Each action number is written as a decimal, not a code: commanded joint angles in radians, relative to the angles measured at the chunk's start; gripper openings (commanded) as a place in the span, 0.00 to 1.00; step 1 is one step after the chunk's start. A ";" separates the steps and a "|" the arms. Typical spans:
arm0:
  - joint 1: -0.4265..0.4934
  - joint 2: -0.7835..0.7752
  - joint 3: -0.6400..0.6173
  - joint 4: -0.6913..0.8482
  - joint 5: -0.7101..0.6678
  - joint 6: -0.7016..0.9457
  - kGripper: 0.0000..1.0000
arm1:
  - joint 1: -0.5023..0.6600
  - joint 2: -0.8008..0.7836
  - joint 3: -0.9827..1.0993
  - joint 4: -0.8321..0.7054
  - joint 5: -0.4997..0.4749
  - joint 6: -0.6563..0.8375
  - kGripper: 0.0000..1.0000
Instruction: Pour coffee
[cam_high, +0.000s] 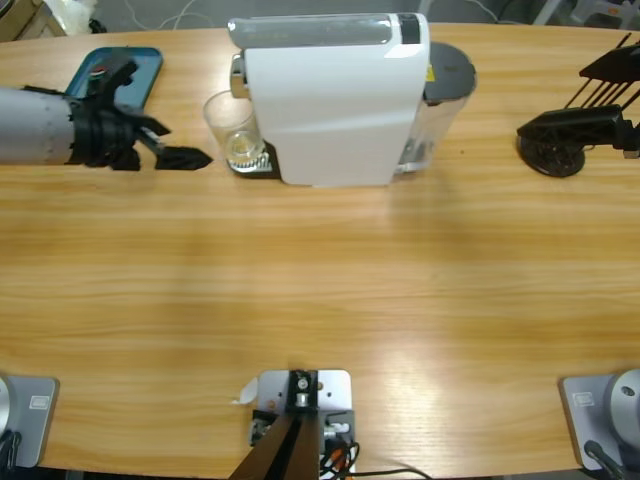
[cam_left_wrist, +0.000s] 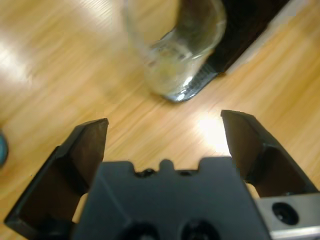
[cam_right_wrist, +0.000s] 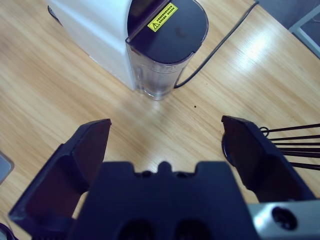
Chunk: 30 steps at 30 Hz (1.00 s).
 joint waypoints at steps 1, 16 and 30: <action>0.088 0.065 0.034 -0.075 0.166 -0.119 0.97 | 0.005 -0.024 0.036 -0.005 -0.016 -0.010 1.00; 0.036 0.294 -0.169 -0.064 0.188 -0.139 0.97 | 0.005 -0.013 0.024 -0.004 -0.021 -0.014 1.00; -0.009 0.312 -0.192 -0.055 0.171 -0.146 0.97 | 0.005 -0.010 0.020 0.003 -0.022 -0.016 1.00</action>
